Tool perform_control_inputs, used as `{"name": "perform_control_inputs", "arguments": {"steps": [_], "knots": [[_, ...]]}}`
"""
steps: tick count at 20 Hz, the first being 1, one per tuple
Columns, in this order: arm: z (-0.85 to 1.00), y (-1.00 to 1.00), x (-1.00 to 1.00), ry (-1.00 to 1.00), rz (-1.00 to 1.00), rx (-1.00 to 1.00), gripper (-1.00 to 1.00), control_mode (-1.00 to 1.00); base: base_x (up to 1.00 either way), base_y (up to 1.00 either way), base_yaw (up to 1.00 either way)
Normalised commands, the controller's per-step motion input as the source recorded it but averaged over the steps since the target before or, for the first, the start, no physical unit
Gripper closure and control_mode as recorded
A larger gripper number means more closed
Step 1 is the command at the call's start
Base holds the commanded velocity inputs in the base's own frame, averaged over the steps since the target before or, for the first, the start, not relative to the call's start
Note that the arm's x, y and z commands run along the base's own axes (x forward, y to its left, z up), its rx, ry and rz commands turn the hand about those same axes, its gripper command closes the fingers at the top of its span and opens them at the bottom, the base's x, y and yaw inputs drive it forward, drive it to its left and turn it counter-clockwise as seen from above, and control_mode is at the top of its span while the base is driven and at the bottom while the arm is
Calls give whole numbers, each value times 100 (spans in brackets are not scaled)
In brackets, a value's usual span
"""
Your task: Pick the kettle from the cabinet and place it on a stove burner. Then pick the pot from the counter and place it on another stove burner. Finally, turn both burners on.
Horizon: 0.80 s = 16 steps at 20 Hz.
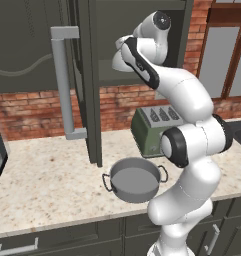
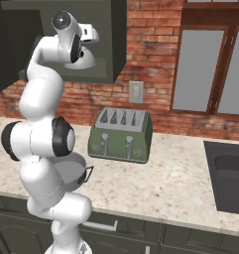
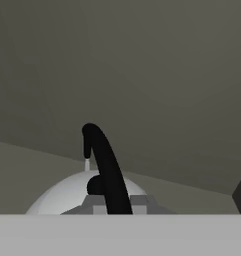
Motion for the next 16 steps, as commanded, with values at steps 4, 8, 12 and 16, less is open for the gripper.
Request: {"name": "perform_control_inputs", "arguments": {"steps": [4, 8, 12, 16], "knots": [[-6, 3, -19, 0, 0, 0, 100, -100, 0, 0, 0], [-10, 3, -28, 0, -1, 0, 100, -100, 0, 0, 0], [-8, 4, -31, 0, -2, 0, 100, -100, 0, 0, 0], [-7, 3, -33, 0, -3, 0, 100, -100, 0, 0, 0]]}}
